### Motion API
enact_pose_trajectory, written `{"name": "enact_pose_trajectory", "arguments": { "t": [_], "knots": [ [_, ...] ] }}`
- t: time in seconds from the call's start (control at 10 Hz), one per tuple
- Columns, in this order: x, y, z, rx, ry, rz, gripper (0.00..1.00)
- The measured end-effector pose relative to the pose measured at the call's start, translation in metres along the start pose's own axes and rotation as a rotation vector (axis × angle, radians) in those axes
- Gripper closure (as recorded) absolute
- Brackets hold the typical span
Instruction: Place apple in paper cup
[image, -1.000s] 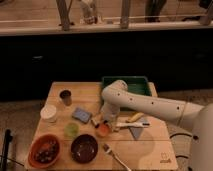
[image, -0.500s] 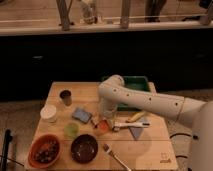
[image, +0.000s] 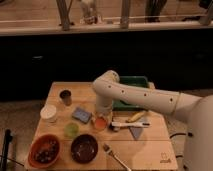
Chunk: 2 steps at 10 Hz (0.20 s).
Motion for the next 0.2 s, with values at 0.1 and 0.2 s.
{"name": "enact_pose_trajectory", "arguments": {
  "t": [0.1,0.2],
  "knots": [
    [-0.0020,-0.0075,-0.0033,-0.005,0.003,-0.017,1.00],
    [-0.0031,-0.0130,-0.0054,-0.006,0.006,-0.028,1.00]
  ]
}}
